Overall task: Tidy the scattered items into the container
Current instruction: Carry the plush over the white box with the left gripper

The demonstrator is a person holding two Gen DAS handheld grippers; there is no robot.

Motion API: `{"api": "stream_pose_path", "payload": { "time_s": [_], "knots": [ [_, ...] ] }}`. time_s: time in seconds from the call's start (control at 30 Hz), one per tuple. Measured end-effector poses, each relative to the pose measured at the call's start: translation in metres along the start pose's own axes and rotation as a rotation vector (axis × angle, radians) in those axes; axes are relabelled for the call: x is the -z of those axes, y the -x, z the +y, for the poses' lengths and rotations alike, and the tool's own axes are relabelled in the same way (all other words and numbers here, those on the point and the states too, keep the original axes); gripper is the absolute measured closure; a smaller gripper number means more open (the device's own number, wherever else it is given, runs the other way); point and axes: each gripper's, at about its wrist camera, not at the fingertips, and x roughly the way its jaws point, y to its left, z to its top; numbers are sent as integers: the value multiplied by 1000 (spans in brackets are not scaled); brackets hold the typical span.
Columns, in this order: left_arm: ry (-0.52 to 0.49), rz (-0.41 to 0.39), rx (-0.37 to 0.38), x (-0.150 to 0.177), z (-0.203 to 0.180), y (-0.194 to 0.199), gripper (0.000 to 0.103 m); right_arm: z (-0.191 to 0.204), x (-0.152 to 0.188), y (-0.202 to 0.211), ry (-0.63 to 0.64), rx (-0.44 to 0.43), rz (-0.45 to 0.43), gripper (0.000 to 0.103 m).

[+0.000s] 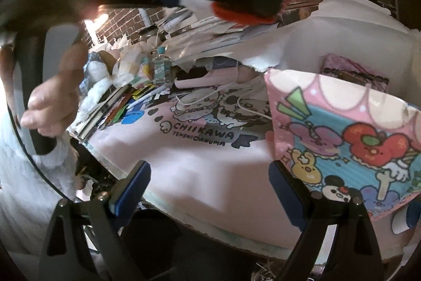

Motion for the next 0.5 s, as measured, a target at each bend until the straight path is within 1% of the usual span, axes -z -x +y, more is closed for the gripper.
{"api": "stream_pose_path", "payload": {
  "time_s": [0.2,0.33,0.5],
  "knots": [
    [-40,17,39,-11,-13,-8,47,-9,1,13,-18,35,-10,13],
    [-47,52,74,-19,-16,-20,47,-15,0,23,-28,57,-20,13],
    [-58,106,82,-25,-20,-35,47,-18,1,27,-32,65,-25,13]
  ]
}}
